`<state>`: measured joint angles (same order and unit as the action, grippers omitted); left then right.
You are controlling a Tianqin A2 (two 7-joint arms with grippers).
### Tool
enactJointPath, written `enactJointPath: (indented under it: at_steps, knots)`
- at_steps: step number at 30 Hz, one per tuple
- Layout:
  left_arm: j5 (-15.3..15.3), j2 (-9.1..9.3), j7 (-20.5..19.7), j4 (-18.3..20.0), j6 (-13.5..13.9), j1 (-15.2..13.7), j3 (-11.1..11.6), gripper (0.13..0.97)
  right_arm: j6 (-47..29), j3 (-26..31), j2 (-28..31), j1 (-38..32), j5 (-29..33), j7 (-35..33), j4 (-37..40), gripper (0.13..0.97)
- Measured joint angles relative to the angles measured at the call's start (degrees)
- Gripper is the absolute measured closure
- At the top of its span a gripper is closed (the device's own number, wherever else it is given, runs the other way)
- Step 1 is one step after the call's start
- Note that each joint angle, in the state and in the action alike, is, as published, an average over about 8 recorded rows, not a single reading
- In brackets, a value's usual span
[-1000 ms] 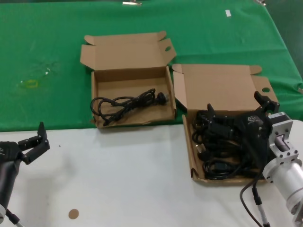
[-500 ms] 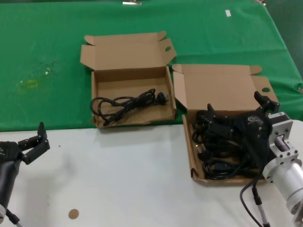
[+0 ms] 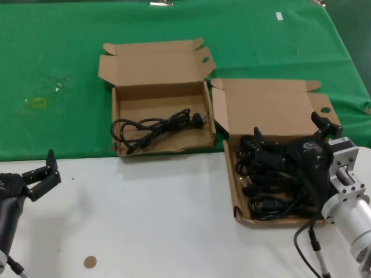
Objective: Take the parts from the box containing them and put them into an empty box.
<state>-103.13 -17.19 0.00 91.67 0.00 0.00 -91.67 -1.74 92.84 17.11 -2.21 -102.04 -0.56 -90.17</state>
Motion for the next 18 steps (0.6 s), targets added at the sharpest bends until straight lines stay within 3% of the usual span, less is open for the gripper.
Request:
enactJointPath:
  at_steps: [18]
  knots:
    - [0.0, 0.00, 0.0, 0.0, 0.0, 0.0, 0.0, 0.132, 0.0, 0.0, 0.0, 0.0, 0.0, 0.0, 0.0, 0.129]
